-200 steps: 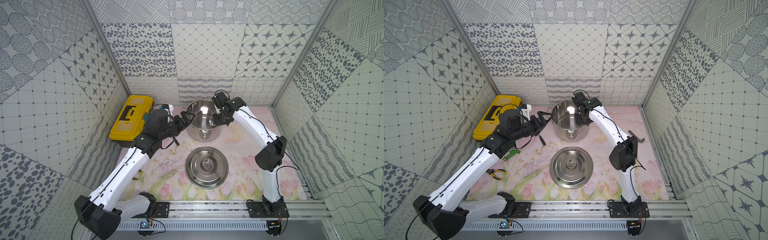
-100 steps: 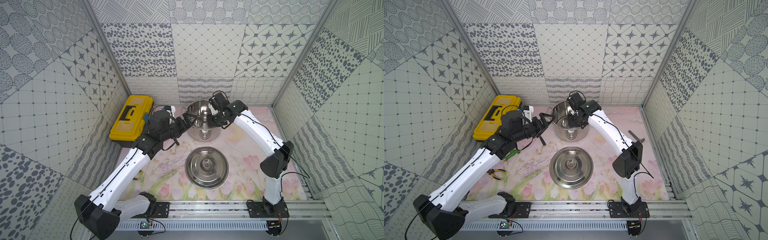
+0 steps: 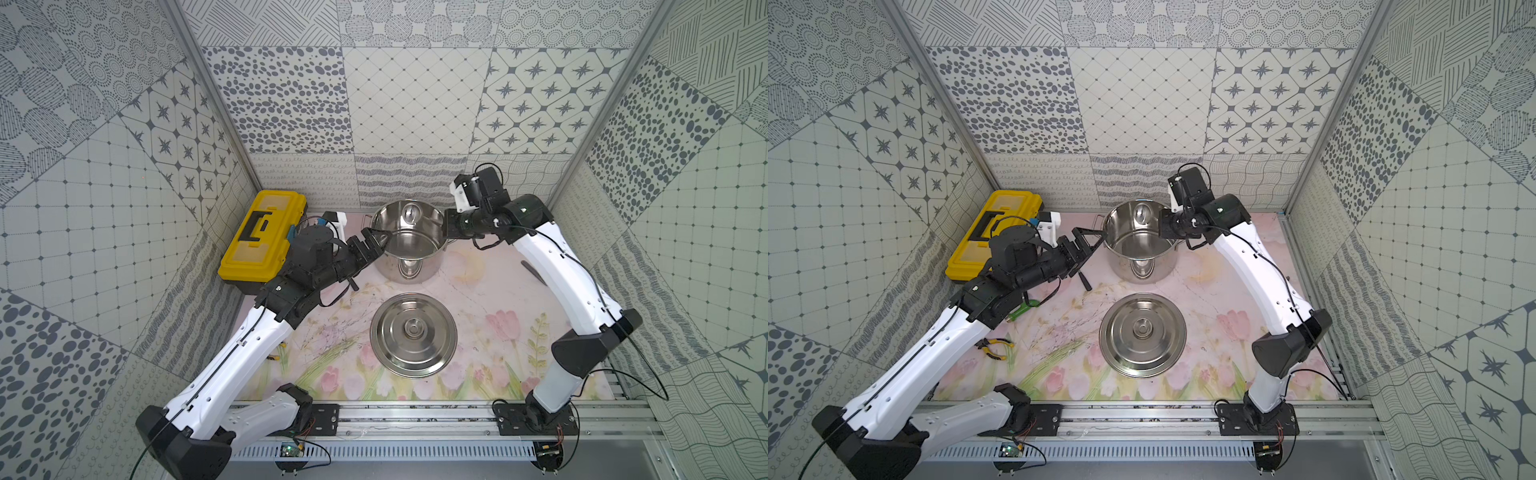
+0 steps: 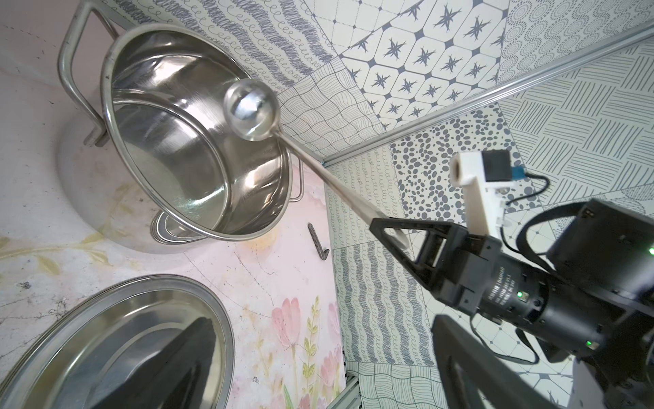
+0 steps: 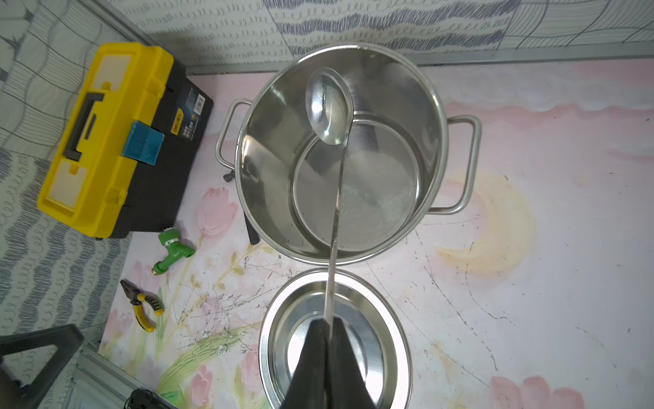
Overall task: Stir the soup with a spoon
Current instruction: Place the spoon at the center of the board.
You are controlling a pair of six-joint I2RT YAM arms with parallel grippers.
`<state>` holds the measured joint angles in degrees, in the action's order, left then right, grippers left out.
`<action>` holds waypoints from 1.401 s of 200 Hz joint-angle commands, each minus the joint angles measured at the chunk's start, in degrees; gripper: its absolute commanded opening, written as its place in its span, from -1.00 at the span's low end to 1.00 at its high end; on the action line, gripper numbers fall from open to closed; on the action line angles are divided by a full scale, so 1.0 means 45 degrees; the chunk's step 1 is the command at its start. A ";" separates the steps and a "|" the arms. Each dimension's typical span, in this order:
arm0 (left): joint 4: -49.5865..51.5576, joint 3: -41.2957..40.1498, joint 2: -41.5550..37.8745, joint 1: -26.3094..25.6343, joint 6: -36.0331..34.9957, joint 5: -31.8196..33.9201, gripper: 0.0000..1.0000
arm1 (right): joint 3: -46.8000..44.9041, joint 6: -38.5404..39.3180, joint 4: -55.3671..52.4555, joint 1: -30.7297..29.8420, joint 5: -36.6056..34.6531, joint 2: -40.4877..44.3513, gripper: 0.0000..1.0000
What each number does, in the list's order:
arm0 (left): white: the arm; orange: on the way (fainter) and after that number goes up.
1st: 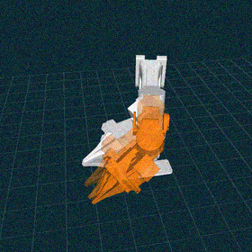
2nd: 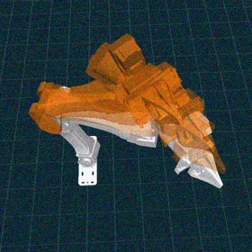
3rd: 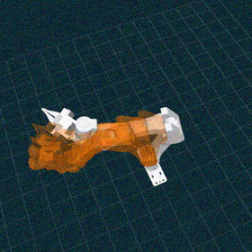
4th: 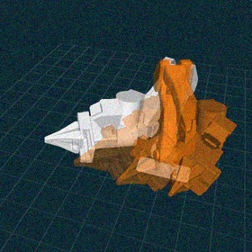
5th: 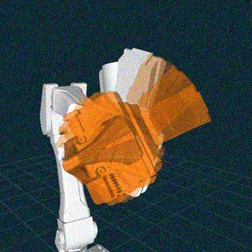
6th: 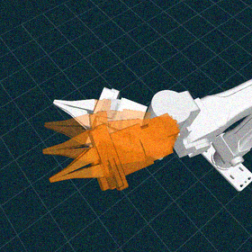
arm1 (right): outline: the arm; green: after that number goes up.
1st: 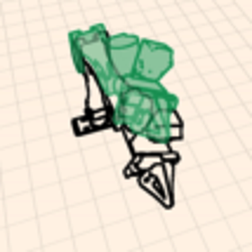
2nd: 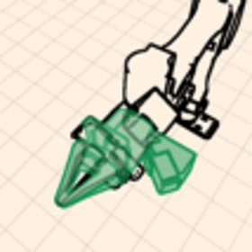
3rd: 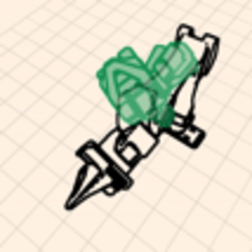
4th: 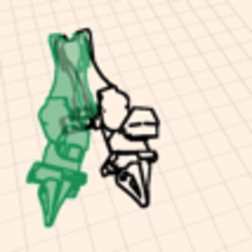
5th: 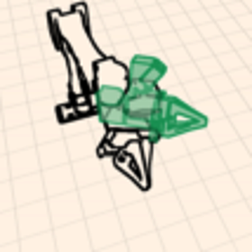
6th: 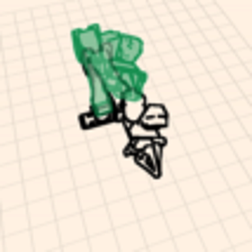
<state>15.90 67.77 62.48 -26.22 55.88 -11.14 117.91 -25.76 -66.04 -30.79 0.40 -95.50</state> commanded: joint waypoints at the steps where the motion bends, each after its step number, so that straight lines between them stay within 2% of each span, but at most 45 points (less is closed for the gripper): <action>1: -0.0073 0.0039 -0.0173 -0.0120 -0.0091 0.0357 0.99 | -0.1213 -0.0703 0.1400 0.0958 0.0567 0.1677 -1.00; 35: -0.0081 0.0039 -0.0218 -0.0319 -0.0073 0.0410 0.99 | -0.5480 -0.2499 0.4229 0.3542 0.2297 0.4585 -1.00; 58: -0.0127 0.0020 -0.0163 -0.0404 -0.0073 0.0424 0.99 | -0.8758 -0.4192 0.6436 0.5126 0.3856 0.5859 -1.00; 86: -0.0178 0.0038 -0.0032 -0.0449 -0.0027 0.0365 0.99 | -1.2660 -0.6635 1.0189 0.6040 0.4787 0.6808 -1.00; 105: -0.0214 0.0076 0.0093 -0.0461 -0.0015 0.0327 0.99 | -1.4484 -0.7955 1.2579 0.6252 0.5110 0.6823 -1.00; 158: -0.0420 0.0175 0.0493 -0.0460 0.0018 0.0160 0.99 | -1.6956 -0.9324 1.5860 0.6411 0.4978 0.5644 -1.00; 257: -0.0623 -0.0093 0.0623 -0.0463 0.0073 0.0041 0.99 | -1.9743 -0.8827 1.6384 0.6443 0.5306 0.5628 -1.00; 269: -0.0692 -0.0165 0.0627 -0.0461 0.0122 0.0034 0.99 | -1.9946 -0.8769 1.6165 0.6451 0.5235 0.5779 -0.59; 280: -0.0744 -0.0230 0.0606 -0.0468 0.0198 0.0021 0.99 | -2.0028 -0.8677 1.5681 0.6448 0.5085 0.5996 -0.08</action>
<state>15.77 67.64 65.17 -28.10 55.92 -10.11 29.71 -65.78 6.81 -2.09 23.99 -70.28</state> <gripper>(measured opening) 0.994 0.250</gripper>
